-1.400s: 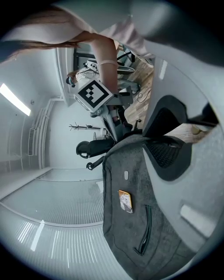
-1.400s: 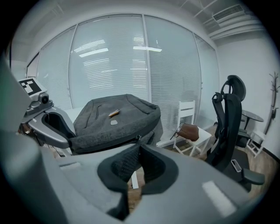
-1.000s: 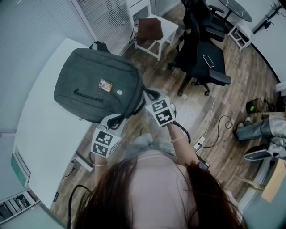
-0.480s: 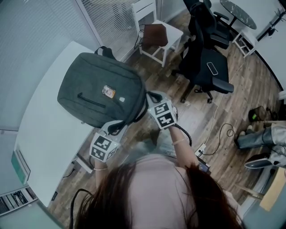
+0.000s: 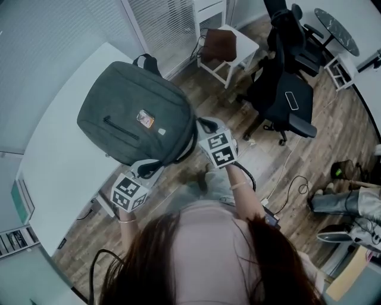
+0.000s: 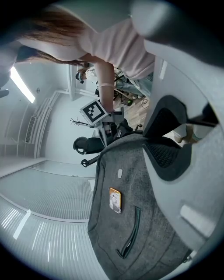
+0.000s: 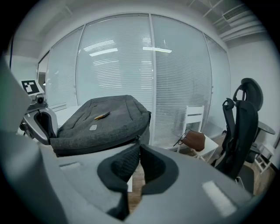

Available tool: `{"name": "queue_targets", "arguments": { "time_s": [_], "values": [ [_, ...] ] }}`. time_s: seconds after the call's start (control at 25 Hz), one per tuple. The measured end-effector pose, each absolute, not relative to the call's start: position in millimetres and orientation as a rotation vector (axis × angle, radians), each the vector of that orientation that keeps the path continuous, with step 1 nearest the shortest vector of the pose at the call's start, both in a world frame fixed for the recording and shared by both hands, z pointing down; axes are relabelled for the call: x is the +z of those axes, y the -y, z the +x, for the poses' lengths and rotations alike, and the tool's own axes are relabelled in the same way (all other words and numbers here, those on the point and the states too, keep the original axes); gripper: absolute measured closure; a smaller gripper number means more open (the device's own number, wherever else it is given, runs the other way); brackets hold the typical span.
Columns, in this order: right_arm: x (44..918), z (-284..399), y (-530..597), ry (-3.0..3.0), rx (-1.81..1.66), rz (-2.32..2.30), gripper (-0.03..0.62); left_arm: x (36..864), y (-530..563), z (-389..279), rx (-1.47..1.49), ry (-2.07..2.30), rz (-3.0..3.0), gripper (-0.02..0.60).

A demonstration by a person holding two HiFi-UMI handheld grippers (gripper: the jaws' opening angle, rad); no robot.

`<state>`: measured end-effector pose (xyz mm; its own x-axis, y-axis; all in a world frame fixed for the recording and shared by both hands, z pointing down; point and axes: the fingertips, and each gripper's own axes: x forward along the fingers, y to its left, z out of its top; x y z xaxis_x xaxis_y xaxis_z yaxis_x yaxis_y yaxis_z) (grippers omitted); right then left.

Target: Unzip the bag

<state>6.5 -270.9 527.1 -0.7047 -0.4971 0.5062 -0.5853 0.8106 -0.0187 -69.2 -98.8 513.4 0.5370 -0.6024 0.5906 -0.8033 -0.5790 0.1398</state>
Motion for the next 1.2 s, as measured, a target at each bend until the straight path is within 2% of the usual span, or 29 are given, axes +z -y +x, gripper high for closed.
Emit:
{"name": "queue_targets", "arguments": {
  "time_s": [1.2],
  "values": [
    [525,-24,336,2.574,0.117,0.494,0.582,520,104,-76,0.643,1.253,2.225,0.525]
  ]
}}
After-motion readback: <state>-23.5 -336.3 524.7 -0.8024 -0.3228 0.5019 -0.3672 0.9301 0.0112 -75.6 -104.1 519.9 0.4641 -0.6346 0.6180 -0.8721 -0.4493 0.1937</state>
